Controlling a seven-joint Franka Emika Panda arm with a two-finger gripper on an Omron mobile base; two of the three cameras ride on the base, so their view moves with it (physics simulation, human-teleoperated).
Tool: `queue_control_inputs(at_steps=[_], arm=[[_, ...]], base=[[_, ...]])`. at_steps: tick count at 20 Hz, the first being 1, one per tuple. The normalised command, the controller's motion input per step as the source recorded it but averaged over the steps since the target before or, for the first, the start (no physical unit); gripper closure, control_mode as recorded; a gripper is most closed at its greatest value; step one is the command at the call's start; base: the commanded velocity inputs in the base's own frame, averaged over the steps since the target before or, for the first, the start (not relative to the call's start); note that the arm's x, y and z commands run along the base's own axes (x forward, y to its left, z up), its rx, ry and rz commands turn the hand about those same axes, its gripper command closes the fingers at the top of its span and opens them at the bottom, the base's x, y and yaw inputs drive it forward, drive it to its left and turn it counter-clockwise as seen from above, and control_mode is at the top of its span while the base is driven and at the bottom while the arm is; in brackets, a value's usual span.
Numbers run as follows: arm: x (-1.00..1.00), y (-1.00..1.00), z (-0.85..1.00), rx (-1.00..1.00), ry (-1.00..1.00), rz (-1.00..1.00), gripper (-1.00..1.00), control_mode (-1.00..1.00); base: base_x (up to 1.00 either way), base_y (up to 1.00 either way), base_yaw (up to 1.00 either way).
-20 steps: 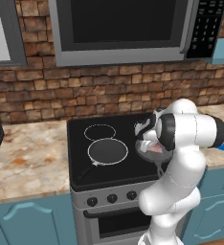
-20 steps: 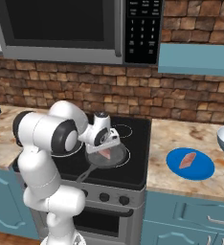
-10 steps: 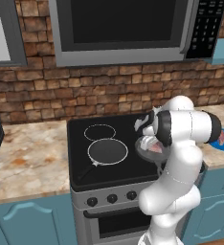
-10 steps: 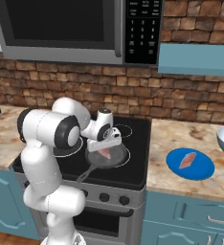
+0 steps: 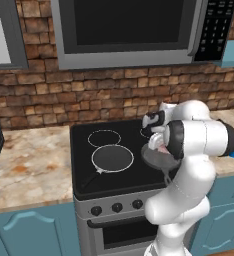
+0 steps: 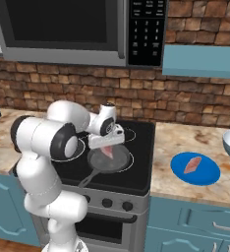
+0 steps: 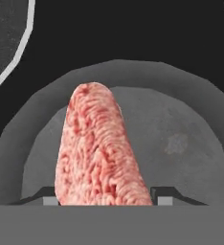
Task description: Place one of the steaks on the plate and the other in the bowl. Then place the bowl in the fridge.
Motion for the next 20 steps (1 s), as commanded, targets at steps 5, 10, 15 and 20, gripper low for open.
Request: queue_control_inputs(at_steps=[5,10,15,20], arm=[[-0.29,0.45,0.75,0.0,0.05,0.02,1.0,-1.0],[-0.31,0.5,0.58,0.0,0.04,0.03,1.0,-1.0],[-0.19,0.14,0.26,0.0,0.0,-0.11,1.0,-1.0],[-0.45,0.22,0.08,0.0,-0.16,-0.31,1.0,-1.0]], base=[[0.0,0.0,0.0],[0.0,0.0,0.0],[0.0,0.0,0.0],[0.0,0.0,0.0]])
